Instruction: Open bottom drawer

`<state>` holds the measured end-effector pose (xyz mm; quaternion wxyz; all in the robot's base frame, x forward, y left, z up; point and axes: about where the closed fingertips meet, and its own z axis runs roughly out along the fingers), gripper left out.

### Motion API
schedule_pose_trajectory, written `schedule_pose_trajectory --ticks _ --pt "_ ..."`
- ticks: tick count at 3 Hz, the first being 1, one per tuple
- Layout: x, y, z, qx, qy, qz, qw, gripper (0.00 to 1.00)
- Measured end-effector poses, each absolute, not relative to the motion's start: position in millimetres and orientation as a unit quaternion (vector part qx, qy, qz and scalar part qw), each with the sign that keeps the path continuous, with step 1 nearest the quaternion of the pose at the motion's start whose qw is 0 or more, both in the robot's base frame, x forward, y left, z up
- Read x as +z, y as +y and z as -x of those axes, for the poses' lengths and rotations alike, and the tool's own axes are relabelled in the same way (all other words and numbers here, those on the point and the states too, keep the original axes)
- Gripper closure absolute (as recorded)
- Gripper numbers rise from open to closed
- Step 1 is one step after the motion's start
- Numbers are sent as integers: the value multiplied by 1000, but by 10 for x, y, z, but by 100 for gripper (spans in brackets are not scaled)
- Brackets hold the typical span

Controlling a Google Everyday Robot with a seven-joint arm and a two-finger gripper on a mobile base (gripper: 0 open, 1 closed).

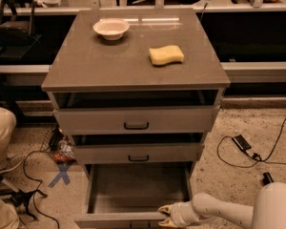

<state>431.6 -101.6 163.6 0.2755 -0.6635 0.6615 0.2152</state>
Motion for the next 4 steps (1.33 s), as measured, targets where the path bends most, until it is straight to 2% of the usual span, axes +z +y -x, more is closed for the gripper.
schedule_pose_trajectory --ticks 1,3,4 --pt "1636 -1015 -4315 215 661 663 275 51" --pt "1636 -1014 -4315 215 661 663 275 4" --pt "1794 -1047 -4345 212 653 666 291 0"
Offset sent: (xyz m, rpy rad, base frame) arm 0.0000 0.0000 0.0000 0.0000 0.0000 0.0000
